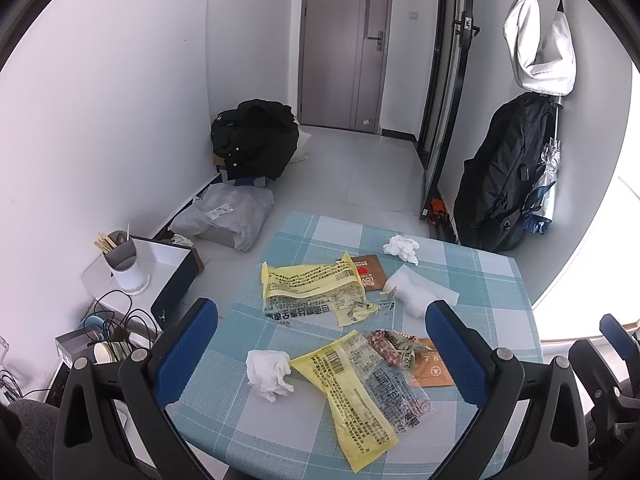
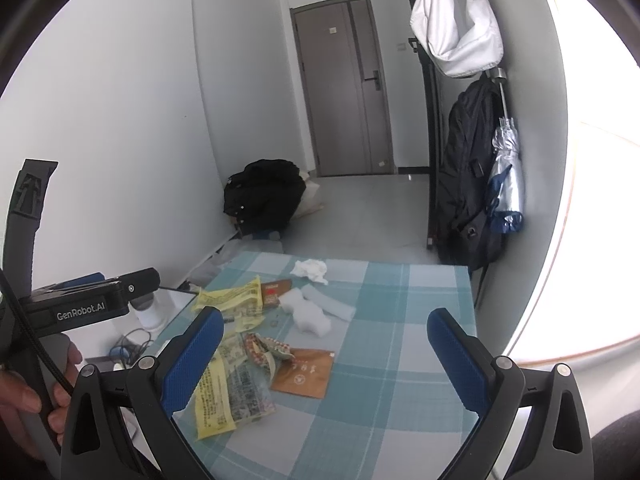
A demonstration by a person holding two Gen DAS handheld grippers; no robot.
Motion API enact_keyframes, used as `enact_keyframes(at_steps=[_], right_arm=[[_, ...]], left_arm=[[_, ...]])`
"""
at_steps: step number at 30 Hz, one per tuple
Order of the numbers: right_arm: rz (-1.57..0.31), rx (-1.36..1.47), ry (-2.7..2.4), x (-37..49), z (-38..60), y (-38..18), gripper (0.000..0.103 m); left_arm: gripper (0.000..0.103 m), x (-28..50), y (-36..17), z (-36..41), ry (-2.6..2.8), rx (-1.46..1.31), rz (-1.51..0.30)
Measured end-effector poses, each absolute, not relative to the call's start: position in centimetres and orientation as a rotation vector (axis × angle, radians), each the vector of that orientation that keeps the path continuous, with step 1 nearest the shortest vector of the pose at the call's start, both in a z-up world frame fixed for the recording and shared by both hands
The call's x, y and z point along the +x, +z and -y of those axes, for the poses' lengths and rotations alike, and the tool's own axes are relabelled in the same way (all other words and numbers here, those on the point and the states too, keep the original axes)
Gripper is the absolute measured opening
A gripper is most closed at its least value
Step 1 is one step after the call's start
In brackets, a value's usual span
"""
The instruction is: Collect trash
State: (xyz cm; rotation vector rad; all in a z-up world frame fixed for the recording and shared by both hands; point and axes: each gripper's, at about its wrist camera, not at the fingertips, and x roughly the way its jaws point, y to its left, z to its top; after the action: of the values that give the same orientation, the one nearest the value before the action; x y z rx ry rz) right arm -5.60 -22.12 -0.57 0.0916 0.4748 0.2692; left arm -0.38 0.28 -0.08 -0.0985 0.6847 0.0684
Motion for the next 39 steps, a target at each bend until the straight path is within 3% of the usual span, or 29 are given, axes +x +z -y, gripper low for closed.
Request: enact_keyframes(at_steps=[39], right_arm=[[-0.499, 0.082, 0.265, -5.42, 22.01, -0.88, 0.103]], left_arm=[[0.102, -0.1, -0.41, -0.15, 0.062, -0.099, -0.699]])
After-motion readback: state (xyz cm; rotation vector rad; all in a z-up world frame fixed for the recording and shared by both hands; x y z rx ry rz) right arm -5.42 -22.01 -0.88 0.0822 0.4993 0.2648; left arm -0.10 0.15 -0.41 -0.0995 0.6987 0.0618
